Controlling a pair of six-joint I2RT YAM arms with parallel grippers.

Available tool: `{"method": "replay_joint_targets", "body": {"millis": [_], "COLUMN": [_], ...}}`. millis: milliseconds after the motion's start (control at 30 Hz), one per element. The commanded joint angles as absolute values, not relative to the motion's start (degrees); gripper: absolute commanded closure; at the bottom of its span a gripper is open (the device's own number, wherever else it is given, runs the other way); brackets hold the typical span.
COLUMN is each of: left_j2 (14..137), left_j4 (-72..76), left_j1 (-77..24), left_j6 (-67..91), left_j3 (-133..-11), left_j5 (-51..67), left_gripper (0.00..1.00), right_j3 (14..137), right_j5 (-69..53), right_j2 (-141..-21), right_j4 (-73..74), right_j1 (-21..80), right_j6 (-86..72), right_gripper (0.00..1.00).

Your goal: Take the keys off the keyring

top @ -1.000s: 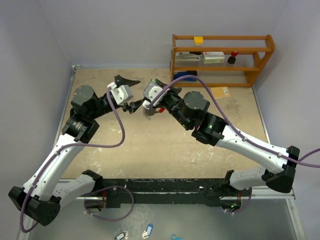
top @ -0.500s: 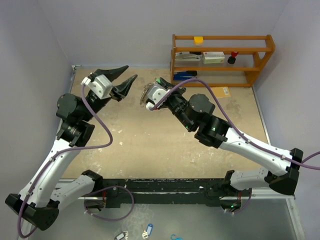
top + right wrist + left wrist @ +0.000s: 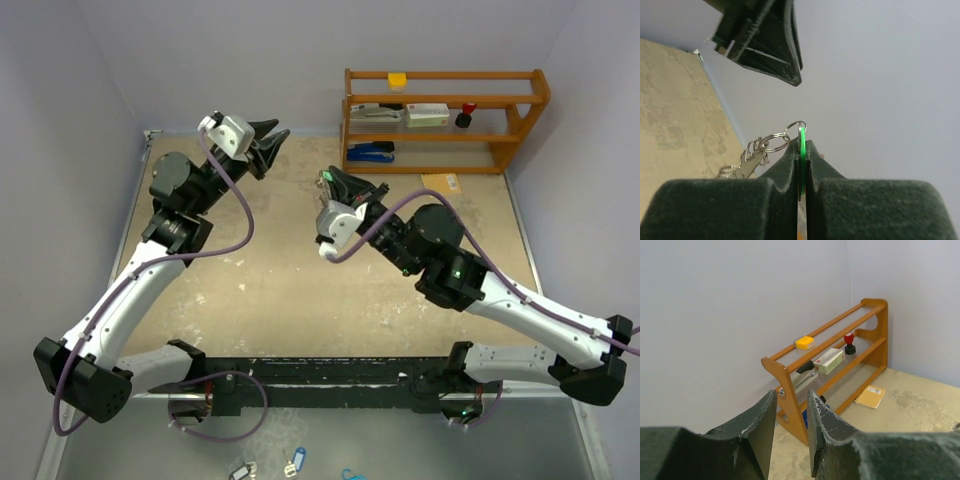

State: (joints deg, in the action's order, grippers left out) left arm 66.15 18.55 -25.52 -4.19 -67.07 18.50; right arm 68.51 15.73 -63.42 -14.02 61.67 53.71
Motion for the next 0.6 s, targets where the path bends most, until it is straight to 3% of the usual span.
{"method": "replay_joint_targets", "body": {"millis": [0,300,567], "left_j2": [64.28,62.44,63.09], "left_j4": [21.86,21.35,11.2], "left_j1": [-25.32,-25.37,-25.33], "left_j6": [-2.44,-0.45,-2.18], "left_j3": [-69.1,-69.41,-73.09], "left_j5": [19.95,33.55,46.65], "left_gripper": [0.73,0.73,0.73], "right_j3": [68.62,75.17,76.16], "right_j5": [4.4,-2.42,-0.37], "right_j2": [-59.67,-61.32,-61.89], "right_j4": [-12.45,-0.32,-2.73], "right_j1": [61.96,61.96,61.96], "right_j6": [65.39,73.75,78.88], "right_gripper": [1.0,1.0,1.0]}}
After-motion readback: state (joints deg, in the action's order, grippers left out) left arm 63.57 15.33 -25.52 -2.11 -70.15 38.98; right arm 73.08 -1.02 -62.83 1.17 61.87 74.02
